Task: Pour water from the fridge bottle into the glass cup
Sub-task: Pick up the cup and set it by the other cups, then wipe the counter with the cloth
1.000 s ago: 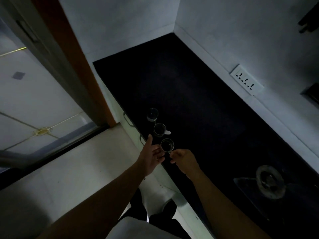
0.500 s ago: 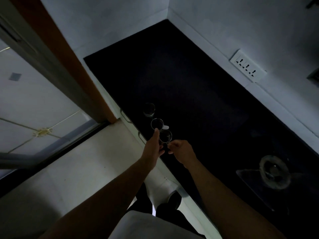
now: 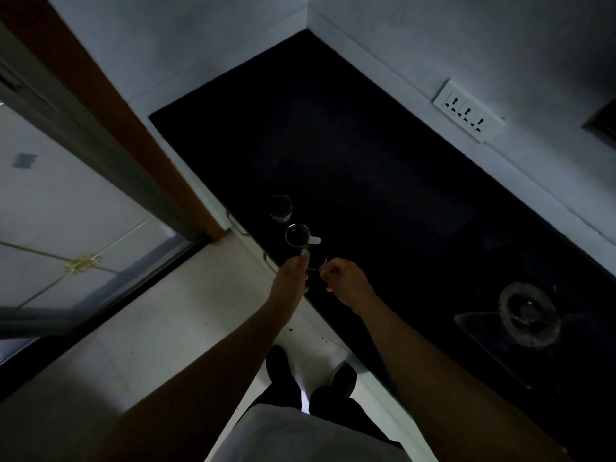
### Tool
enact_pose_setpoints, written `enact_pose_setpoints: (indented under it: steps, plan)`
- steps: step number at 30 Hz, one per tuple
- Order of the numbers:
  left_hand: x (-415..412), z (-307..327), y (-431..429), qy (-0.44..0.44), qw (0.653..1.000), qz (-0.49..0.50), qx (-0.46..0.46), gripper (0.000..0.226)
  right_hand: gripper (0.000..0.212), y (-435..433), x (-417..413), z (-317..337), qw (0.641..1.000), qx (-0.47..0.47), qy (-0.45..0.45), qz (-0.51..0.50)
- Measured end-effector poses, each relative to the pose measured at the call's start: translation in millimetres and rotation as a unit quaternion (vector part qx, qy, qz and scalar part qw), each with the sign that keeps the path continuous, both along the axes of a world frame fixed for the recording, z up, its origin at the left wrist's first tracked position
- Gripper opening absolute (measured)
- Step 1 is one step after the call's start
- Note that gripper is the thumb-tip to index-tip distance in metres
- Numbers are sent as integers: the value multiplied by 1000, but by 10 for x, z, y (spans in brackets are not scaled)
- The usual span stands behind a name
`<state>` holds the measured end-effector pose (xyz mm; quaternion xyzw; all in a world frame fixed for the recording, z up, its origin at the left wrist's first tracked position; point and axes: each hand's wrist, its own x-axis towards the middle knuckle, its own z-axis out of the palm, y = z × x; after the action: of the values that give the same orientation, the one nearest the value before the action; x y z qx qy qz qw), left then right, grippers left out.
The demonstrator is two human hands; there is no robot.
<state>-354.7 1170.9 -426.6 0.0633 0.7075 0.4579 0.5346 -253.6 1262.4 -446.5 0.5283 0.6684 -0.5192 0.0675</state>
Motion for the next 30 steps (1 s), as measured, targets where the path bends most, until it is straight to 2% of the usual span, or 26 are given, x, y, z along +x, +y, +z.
enact_pose_setpoints:
  steps: [6,10,13,15,18,23,25,30]
  plan:
    - [9,82,-162,115,990,-71,-27,36,21,-70,87,244,998,44,-35,21]
    - [51,143,-277,213,964,-145,-73,22,21,-144,219,392,991,91,-63,71]
    - [118,193,-378,268,938,-200,-92,46,30,-221,345,528,979,144,-91,114]
    - [164,254,-417,340,900,-256,-92,46,33,-280,434,617,963,185,-132,143]
    - [250,432,-398,453,818,-346,-75,46,38,-389,598,771,944,231,-179,153]
    - [462,836,-301,561,689,-453,-70,52,44,-596,988,1069,932,257,-224,123]
    - [568,987,-273,577,657,-480,-73,54,45,-682,1202,1190,931,252,-243,108]
    - [1001,1291,-267,568,610,-546,-86,62,48,-915,1842,1459,941,221,-251,60]
